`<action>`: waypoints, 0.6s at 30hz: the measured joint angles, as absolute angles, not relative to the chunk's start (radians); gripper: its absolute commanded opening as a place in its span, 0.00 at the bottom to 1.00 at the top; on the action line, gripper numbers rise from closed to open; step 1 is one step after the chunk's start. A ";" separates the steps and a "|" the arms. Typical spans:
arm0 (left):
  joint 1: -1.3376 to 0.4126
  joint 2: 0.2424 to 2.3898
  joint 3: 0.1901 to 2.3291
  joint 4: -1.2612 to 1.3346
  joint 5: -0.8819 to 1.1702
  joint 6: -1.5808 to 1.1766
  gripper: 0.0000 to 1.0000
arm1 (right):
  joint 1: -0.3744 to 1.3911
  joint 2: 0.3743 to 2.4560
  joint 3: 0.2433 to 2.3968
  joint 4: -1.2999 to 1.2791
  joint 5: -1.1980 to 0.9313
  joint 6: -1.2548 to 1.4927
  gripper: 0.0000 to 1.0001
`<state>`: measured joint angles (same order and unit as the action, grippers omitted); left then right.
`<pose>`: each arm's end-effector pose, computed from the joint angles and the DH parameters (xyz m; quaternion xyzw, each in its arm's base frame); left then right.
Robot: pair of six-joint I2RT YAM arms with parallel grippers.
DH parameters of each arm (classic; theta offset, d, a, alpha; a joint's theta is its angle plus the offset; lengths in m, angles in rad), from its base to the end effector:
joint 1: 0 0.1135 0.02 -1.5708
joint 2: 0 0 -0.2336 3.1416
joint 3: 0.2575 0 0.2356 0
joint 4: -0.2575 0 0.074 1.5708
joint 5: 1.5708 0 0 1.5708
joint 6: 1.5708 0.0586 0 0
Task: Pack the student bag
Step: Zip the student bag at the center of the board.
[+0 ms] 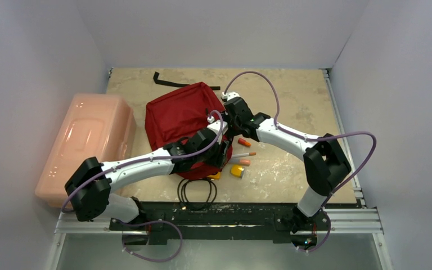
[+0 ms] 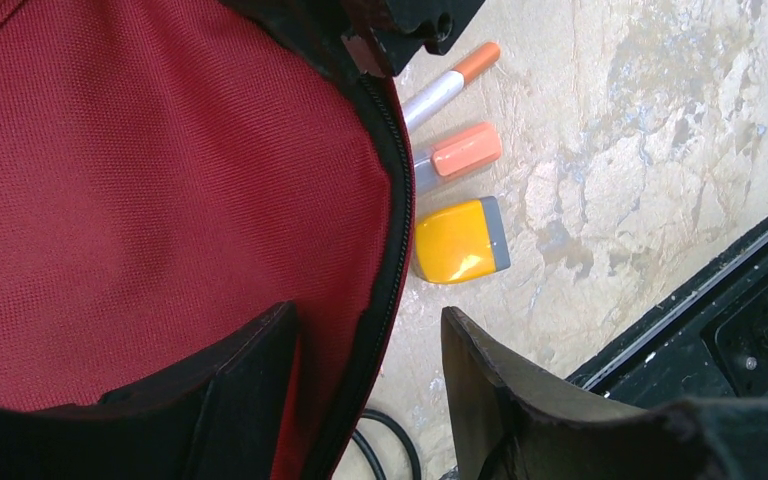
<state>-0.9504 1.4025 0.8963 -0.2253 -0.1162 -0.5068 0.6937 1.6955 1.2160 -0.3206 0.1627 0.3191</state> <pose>0.1844 -0.2463 0.1975 0.1775 0.8946 -0.2313 0.3388 0.2911 0.2297 0.1988 -0.1420 0.9131 0.1159 0.3641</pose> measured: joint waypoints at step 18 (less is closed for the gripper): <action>-0.950 1.399 0.888 -0.226 -0.136 -0.513 0.20 | 0.698 1.664 1.209 -0.253 0.165 0.363 0.00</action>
